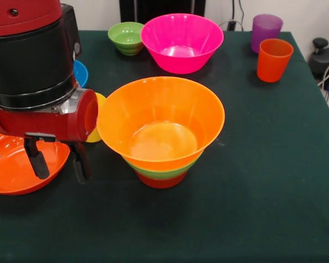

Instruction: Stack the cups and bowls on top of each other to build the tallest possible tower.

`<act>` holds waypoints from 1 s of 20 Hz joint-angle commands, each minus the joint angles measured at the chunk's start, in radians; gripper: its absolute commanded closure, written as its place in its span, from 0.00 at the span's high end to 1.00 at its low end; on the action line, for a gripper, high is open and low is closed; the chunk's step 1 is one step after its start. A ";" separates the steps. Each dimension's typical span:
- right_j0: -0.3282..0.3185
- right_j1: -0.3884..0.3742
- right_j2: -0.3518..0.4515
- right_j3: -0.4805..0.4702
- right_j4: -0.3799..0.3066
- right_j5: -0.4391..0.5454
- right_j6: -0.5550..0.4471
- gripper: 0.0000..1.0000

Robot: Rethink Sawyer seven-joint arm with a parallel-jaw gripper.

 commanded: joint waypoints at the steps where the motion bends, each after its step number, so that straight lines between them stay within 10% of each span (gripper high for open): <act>1: -0.030 -0.029 -0.032 0.190 -0.023 -0.067 -0.246 1.00; 20: -0.089 -0.011 -0.037 0.351 -0.061 -0.238 -0.236 1.00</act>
